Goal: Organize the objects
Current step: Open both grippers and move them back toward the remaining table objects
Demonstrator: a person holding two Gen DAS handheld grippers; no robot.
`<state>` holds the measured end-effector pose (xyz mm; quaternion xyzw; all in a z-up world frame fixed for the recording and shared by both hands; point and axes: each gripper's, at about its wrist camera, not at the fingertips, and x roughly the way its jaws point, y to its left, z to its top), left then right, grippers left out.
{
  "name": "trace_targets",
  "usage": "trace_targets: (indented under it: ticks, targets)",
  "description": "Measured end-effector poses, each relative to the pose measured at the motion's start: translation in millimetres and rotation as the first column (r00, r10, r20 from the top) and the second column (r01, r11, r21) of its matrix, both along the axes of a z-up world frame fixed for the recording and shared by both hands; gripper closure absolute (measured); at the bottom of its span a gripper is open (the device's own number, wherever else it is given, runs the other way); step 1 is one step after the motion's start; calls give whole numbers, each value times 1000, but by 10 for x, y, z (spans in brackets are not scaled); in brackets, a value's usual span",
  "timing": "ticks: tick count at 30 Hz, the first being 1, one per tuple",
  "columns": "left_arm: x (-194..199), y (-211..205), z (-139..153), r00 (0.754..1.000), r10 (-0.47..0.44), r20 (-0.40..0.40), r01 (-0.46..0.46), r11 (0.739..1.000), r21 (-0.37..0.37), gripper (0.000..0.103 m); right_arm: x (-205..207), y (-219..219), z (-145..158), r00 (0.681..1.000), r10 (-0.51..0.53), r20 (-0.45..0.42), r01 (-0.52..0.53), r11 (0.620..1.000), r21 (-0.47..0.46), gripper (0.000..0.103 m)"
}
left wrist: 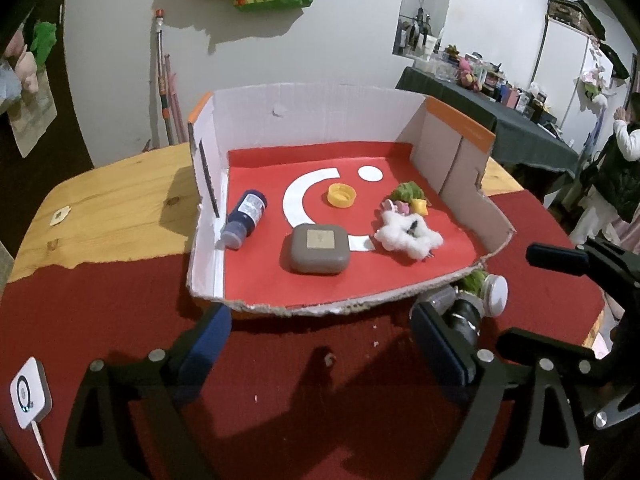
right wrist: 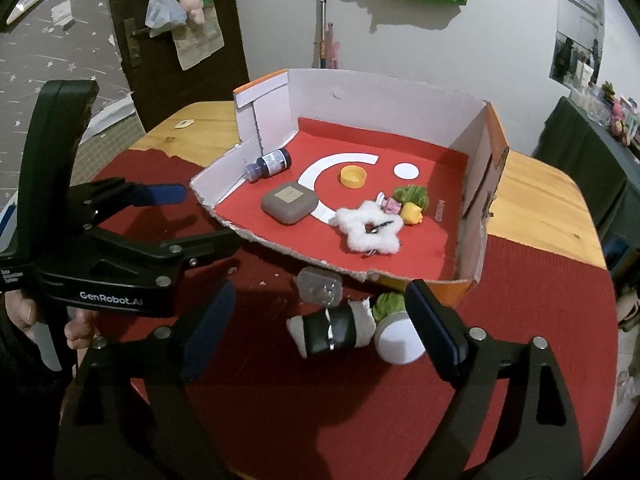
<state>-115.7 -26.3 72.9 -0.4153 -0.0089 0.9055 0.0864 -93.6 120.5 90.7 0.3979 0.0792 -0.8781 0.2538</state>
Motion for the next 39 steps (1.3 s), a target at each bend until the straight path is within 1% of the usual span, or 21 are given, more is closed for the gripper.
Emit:
trace_targets:
  ticks: [2,6,11,21,28,35,39]
  targets:
    - [31,-4,-8,1000,1,2,-1,1000,1,5,39,8,2,1000,3,2,-3,1000,-4,16]
    - [104,-7,-29,1000,9,2,-9,1000,-5,5,136,4,0,1000,13,2,-13,1000,-1,15]
    - [184,-20,-70,1000,14,12,-14,1000,4,2,235,14,1,1000,17,1,-17,1000,-8,10]
    - [310,-39,-227,998,25,53,-26,999,19,2,403,-3,-80,999,37,19,-37,999,-5,10]
    - [370,-45,-348,996,30,87,-33,999,33,2,491,22,-192,998,41,45,-41,999,-7,10]
    - [412,40,-444,994,12,112,-16,999,39,2,523,66,-319,996,33,77,-33,999,-9,10]
    - [413,124,-468,993,-7,118,3,999,38,2,498,151,-350,996,7,86,-6,1000,-12,10]
